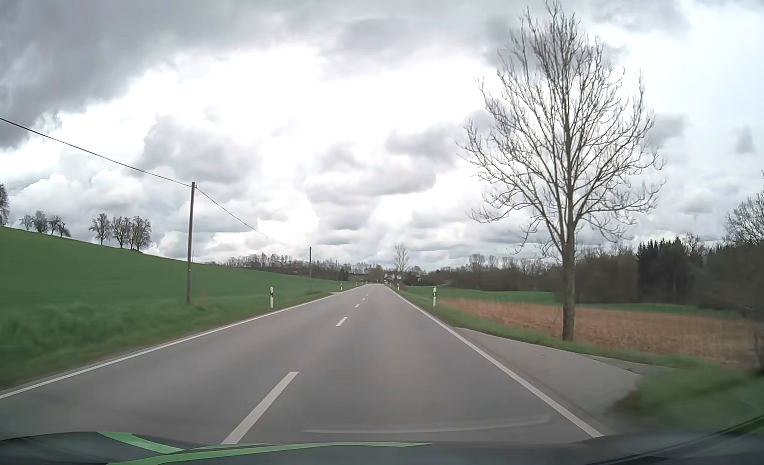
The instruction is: Follow the waypoints while adhering to traffic rules and regulations
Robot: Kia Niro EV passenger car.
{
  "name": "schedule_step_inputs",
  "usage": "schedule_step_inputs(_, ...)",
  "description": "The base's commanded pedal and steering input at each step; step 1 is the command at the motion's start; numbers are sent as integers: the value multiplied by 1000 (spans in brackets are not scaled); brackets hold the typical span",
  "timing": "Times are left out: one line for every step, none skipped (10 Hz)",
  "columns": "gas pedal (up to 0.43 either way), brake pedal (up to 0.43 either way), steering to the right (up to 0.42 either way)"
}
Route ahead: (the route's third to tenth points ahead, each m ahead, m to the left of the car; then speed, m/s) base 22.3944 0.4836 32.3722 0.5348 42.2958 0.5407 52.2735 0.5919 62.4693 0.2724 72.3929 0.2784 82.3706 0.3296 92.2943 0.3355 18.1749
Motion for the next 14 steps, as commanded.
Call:
schedule_step_inputs(260, 0, -2)
schedule_step_inputs(260, 0, -2)
schedule_step_inputs(260, 0, -2)
schedule_step_inputs(260, 0, -1)
schedule_step_inputs(260, 0, -1)
schedule_step_inputs(260, 0, -1)
schedule_step_inputs(260, 0, 0)
schedule_step_inputs(260, 0, 0)
schedule_step_inputs(260, 0, 0)
schedule_step_inputs(260, 0, 0)
schedule_step_inputs(260, 0, 0)
schedule_step_inputs(268, 0, 0)
schedule_step_inputs(268, 0, 0)
schedule_step_inputs(268, 0, 1)
